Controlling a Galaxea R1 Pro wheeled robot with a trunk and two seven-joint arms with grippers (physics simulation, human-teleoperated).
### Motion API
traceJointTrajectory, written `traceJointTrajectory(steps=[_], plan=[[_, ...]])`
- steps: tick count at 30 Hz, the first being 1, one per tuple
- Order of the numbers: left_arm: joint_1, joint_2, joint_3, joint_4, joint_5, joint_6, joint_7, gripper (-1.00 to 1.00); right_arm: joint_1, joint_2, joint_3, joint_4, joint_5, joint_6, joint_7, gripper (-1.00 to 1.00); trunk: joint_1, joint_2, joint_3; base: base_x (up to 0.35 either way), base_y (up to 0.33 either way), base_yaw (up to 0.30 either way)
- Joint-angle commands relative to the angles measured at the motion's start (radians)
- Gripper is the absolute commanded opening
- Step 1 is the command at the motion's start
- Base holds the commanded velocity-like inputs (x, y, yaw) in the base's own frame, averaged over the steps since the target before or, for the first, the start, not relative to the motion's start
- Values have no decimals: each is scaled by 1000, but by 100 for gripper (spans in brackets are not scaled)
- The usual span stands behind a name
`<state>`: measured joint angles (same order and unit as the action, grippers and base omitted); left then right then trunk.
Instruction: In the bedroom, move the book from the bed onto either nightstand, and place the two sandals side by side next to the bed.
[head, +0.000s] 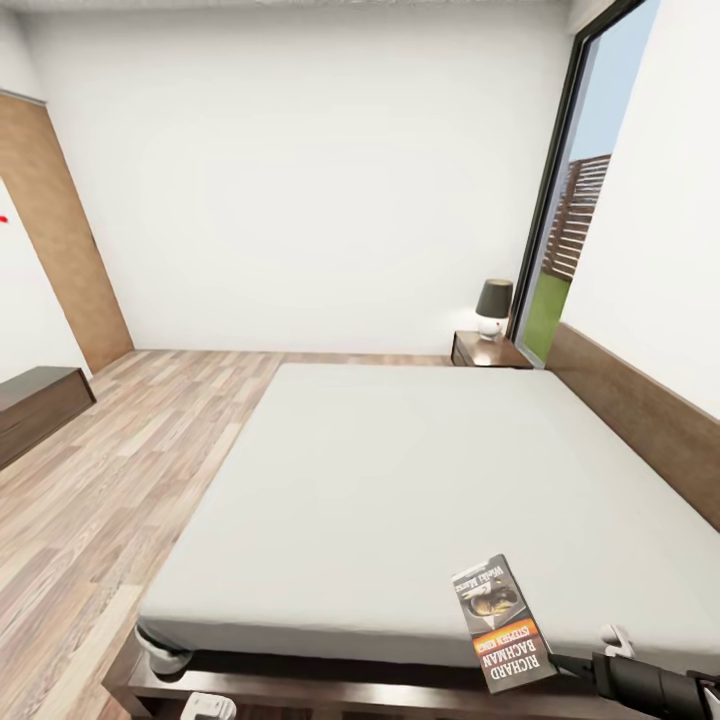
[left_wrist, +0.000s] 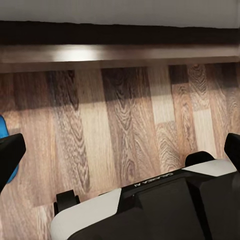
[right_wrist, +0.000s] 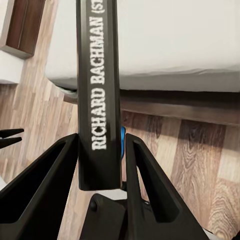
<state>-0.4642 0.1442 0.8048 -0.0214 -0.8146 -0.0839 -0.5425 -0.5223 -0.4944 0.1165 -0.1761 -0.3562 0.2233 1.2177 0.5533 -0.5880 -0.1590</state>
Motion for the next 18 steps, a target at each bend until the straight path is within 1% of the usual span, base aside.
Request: traceJointTrajectory(steps=[1, 18], plan=[[-1, 0, 6, 0, -11, -5, -2, 100, -1, -1, 8, 0, -10, 10, 2, -100, 0, -1, 0, 0, 0, 0], [-1, 0, 7, 0, -11, -5, -2, 100, -1, -1, 8, 0, -10, 10, 2, -100, 0, -1, 27, 0, 0, 0]])
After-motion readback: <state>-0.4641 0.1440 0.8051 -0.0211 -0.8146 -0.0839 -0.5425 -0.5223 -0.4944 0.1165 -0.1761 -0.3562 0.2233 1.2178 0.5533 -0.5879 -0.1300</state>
